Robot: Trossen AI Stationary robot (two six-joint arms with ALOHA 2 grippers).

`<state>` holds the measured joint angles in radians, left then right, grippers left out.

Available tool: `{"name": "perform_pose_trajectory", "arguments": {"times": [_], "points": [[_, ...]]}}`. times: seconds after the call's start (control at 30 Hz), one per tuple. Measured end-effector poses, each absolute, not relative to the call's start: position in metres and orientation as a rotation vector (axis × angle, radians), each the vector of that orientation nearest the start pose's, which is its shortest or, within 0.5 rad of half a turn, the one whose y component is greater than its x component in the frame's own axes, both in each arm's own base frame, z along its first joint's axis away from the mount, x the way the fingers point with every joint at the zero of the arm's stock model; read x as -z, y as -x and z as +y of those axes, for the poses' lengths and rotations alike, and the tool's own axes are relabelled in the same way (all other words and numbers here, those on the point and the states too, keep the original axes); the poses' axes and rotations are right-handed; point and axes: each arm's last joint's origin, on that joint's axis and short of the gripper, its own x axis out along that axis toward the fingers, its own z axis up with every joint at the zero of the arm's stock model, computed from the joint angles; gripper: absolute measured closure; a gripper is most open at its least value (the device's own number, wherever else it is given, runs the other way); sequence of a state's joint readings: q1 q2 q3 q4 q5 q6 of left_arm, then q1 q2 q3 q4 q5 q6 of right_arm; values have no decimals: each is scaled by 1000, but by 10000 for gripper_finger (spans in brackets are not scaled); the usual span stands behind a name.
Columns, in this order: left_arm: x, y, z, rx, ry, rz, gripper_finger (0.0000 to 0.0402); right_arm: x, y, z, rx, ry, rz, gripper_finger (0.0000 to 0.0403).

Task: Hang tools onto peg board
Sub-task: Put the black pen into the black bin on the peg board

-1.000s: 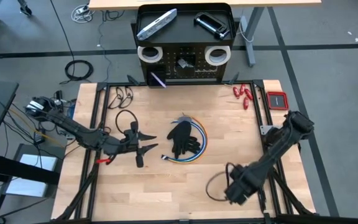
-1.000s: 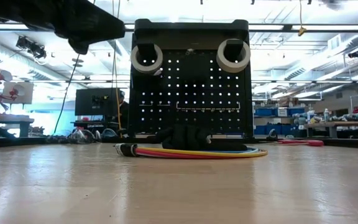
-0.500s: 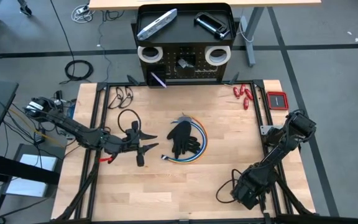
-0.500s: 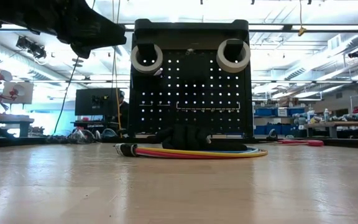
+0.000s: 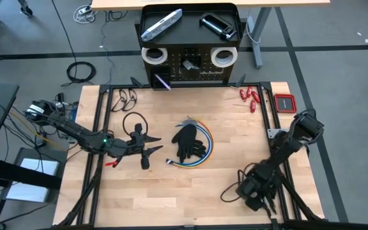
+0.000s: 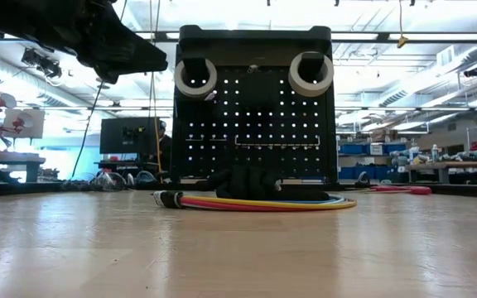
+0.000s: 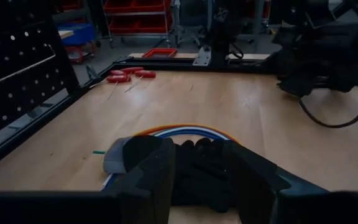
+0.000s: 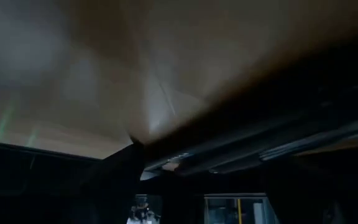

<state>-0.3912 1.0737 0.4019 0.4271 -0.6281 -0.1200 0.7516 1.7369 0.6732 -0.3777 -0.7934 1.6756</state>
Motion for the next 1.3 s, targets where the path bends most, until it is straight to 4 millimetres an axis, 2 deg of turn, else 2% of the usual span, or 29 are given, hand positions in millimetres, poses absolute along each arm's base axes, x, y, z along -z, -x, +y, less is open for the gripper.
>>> {"name": "perform_pose_trajectory", "arguments": {"times": [0.17, 0.47, 0.57, 0.67, 0.73, 0.83, 0.97, 1.1, 1.2, 1.3], "points": [[-208, -203, -63, -262, -6, 200, 257, -101, -191, 159, 394, -1077, 2023, 120], [-207, -203, -62, -263, -7, 206, 257, -126, -228, 127, 442, -854, 1850, 187], [-207, -203, -62, -263, -9, 208, 257, -136, -234, 120, 486, -768, 1820, 204], [-207, -203, -62, -264, -11, 212, 257, -153, -241, 122, 496, -699, 1823, 210], [-206, -202, -62, -264, -16, 221, 257, -167, -243, 131, 487, -663, 1829, 208], [-205, -202, -62, -264, -18, 225, 257, -180, -235, 149, 497, -621, 1862, 204], [-205, -202, -62, -264, -18, 225, 257, -175, -218, 167, 549, -641, 1914, 207], [-205, -202, -62, -264, -18, 225, 257, -159, -215, 175, 514, -719, 1866, 219], [-205, -202, -62, -263, -17, 224, 257, -146, -215, 171, 495, -754, 1840, 225], [-206, -202, -62, -263, -17, 224, 257, -136, -208, 158, 591, -725, 1851, 228]]}}
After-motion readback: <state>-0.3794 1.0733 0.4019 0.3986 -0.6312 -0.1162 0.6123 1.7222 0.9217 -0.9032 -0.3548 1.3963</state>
